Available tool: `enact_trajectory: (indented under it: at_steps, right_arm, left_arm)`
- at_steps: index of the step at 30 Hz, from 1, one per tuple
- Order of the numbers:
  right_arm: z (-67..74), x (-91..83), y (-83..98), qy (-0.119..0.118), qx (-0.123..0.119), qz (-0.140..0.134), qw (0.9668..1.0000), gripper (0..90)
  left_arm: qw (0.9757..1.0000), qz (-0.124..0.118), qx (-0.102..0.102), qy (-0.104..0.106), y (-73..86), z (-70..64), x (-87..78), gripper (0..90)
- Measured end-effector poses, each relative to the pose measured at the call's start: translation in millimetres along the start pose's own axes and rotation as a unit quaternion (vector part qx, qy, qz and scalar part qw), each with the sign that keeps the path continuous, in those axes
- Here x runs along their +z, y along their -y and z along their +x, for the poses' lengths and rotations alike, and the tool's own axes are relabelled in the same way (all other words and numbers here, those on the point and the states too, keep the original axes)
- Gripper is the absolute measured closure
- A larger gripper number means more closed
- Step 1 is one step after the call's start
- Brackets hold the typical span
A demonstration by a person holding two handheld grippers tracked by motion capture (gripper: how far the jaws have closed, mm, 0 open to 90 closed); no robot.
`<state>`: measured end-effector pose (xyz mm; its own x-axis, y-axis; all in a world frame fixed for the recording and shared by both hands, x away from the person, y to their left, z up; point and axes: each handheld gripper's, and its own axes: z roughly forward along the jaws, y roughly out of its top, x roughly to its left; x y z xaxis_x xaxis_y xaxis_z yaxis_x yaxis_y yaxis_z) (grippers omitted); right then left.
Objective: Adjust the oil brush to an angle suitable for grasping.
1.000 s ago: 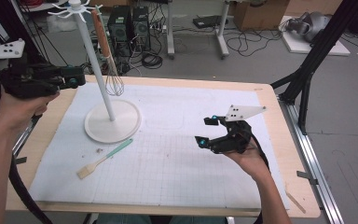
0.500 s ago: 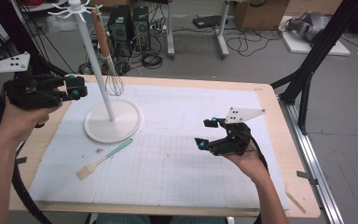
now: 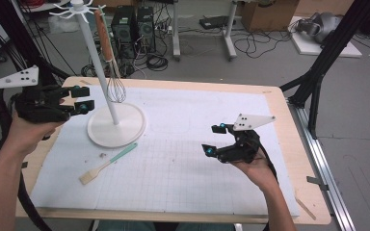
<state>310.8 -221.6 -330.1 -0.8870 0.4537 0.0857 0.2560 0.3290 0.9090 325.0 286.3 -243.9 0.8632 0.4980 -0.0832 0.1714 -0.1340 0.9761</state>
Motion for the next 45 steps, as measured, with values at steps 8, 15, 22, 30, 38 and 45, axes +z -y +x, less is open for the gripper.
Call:
enact_trajectory:
  at_steps: [8,15,22,30,38,45]
  right_arm:
    - [4.9,-0.4,5.5,0.002,-0.004,0.001,1.0000,22.6]
    - [11.4,-1.5,6.4,0.004,-0.013,-0.001,0.9999,22.7]
    - [13.1,-0.9,13.6,0.007,-0.005,0.003,1.0000,22.7]
    - [17.5,-2.0,20.0,0.014,-0.007,0.007,0.9999,22.9]
    - [18.4,-2.0,24.8,0.014,-0.003,0.010,0.9999,22.9]
    - [17.8,-2.9,28.4,0.014,-0.002,0.009,0.9998,22.8]
  left_arm:
    - [0.9999,0.009,-0.004,-0.010,21.0,-3.3,0.4,42.0]
    - [0.9997,0.012,-0.005,-0.020,35.7,-4.6,-2.8,42.0]
    - [0.9995,0.016,-0.006,-0.027,48.4,-6.4,-3.2,41.3]
    - [0.9991,0.026,-0.014,-0.031,67.0,-6.6,-2.5,41.6]
    - [0.9987,0.030,-0.016,-0.038,80.4,-6.3,1.0,41.7]
    - [0.9984,0.034,-0.012,-0.043,89.9,-7.4,3.9,41.9]
